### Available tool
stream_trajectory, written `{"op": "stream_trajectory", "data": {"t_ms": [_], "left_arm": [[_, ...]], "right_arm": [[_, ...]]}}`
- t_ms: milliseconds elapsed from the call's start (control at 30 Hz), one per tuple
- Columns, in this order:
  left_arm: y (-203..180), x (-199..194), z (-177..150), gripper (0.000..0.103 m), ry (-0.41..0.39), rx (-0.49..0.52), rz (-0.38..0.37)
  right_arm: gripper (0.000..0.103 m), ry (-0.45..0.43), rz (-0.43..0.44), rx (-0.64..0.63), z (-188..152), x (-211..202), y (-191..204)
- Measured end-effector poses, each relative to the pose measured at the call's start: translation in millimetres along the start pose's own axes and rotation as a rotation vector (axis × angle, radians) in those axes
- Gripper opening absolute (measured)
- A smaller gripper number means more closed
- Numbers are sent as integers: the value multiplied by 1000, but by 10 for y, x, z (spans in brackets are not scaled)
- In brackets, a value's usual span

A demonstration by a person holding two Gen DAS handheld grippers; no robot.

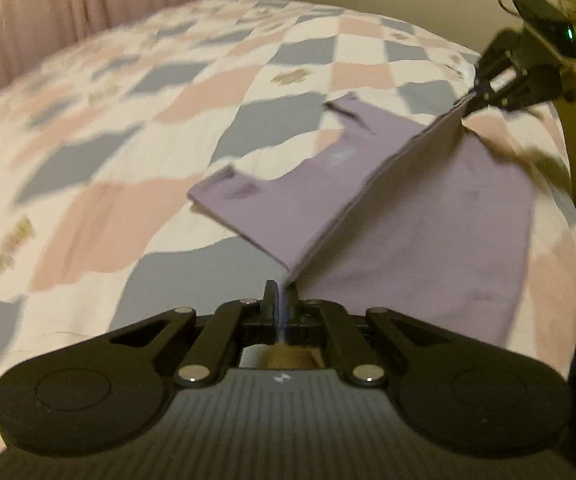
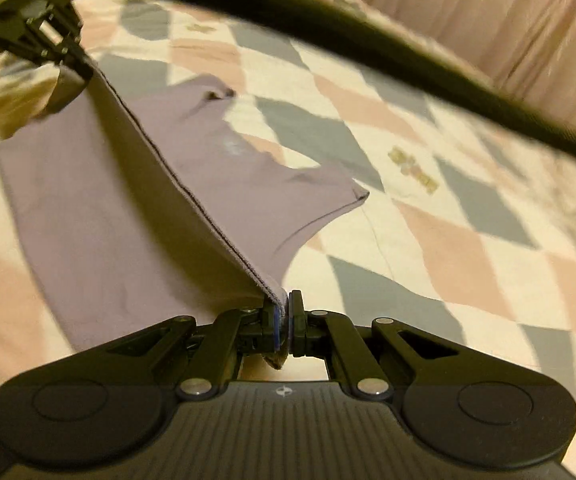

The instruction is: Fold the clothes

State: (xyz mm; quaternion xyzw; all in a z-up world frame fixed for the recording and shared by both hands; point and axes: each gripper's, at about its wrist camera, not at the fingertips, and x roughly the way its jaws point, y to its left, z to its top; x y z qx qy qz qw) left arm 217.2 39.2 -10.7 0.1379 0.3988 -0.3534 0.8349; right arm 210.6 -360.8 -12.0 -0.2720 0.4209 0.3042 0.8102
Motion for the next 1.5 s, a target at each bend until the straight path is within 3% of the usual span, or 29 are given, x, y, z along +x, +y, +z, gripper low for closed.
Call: {"op": "stream_trajectory", "data": {"t_ms": [67,267,333,400,500,600,667,800,867,967,1267,1500], "left_arm": [[166,108,-35,18,-11,-60,2],[506,-198,-205,29,-140,-243,96],[553,-376,-276,29,-174,-301,119],[519,-515,-359,32,-190,-339,106],[435,-558,-470,48,-198,-417,47],[337,-531,-563,51,-194,-488,-14],[248,-384,-560,51,-157,-483,-19],[139,-169,-530,40,-130,-465,-16],[116,-136,-522,22,-130,-452,-1],[85,-110,-514,5,-127,-433,18],[29,-155,-493,1,-149,-415,41],[24,-214,-389,1,-167,-392,62]], "right_arm": [[5,14,34,38,15,217,-132],[24,-126,-38,239,-251,134,-370],[24,-182,-57,318,-360,40,-418],[27,-228,-52,384,-463,-45,-416],[44,-275,-15,455,-564,-89,-377],[46,-294,32,482,-619,-65,-260],[46,-293,43,485,-597,-9,-231],[46,-305,47,498,-552,105,-254],[46,-311,49,504,-529,162,-266],[46,-321,52,514,-495,247,-285],[46,-353,12,471,-533,357,-235],[46,-385,53,486,-572,357,-287]]}}
